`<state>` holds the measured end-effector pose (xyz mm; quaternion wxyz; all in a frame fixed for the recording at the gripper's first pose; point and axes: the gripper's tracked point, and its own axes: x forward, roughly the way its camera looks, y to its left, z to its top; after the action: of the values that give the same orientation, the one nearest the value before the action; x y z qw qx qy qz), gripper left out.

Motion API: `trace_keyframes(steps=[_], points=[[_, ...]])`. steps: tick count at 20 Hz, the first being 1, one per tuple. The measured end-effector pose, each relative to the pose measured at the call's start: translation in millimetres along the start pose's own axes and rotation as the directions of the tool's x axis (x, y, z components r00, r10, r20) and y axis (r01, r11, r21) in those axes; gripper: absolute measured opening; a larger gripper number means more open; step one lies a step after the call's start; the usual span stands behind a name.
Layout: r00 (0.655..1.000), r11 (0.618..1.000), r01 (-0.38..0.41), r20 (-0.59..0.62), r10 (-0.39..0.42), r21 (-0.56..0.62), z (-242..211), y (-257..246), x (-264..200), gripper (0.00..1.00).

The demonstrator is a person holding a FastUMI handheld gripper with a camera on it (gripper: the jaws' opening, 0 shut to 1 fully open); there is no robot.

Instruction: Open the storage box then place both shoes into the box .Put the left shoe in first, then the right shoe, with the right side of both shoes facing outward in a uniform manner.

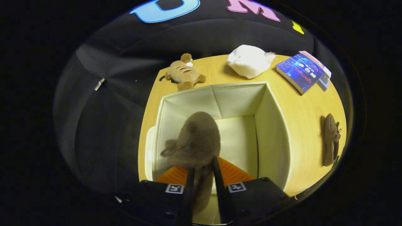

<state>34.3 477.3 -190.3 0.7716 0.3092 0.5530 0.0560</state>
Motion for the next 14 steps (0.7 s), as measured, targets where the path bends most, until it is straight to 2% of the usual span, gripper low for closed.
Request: trace_keyframes(steps=[3,11,14], points=[[0.998,0.997,-0.067,0.002,0.067,-0.026,0.5,16.8,-3.7,0.82],[0.979,0.978,-0.189,0.057,0.194,-0.084,11.2,26.9,-54.0,0.87],[0.968,0.969,-0.216,0.104,0.229,-0.123,22.7,15.8,-80.7,0.92]])
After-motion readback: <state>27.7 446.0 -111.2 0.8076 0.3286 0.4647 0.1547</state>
